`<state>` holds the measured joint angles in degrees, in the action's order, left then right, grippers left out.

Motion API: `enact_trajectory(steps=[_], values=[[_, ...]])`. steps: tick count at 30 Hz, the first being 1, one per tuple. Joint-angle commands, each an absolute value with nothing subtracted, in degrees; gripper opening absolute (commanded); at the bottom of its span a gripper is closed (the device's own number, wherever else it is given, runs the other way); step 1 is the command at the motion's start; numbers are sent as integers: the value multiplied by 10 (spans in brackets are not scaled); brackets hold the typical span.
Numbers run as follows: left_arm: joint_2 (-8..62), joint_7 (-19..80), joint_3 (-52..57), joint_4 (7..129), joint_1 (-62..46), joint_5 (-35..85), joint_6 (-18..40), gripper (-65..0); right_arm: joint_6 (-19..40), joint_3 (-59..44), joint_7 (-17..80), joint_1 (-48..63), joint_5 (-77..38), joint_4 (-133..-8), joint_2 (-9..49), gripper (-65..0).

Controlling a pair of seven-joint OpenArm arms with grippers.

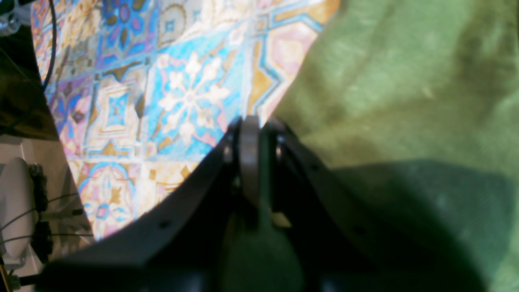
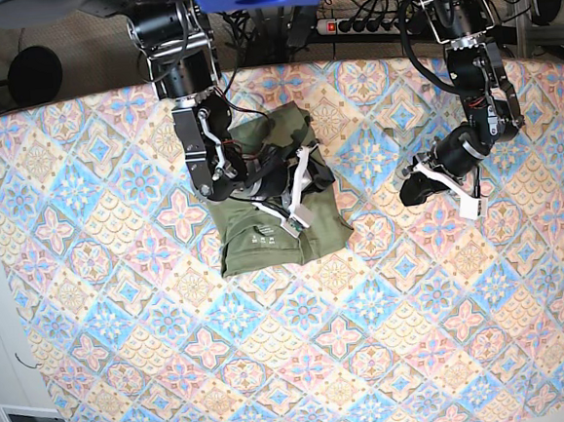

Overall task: Layout the t-shirt on the table in an organized manner, then fold the t-shirt properly
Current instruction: 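Slide the folded bundle with the right gripper toward the table edge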

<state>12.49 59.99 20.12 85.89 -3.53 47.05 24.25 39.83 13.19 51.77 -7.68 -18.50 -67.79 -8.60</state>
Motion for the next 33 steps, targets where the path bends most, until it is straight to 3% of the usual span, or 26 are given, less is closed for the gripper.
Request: enact_trajectory(steps=[1,17,24,33], values=[[131,590,204,871,-28,483,248,-650,400,131,535,-73,-180,-678,-90,-608],[131,590,204,893,-36,484,248,-650,400,128,509,-68,-179,-680,15,-609],[131,590,205,899,-36,484,248,-650,400,44,503,-69,-179,-677,44,-609],[131,590,204,899,-36,483,248,-650,400,31,498,-90,-179,-677,122,-609]])
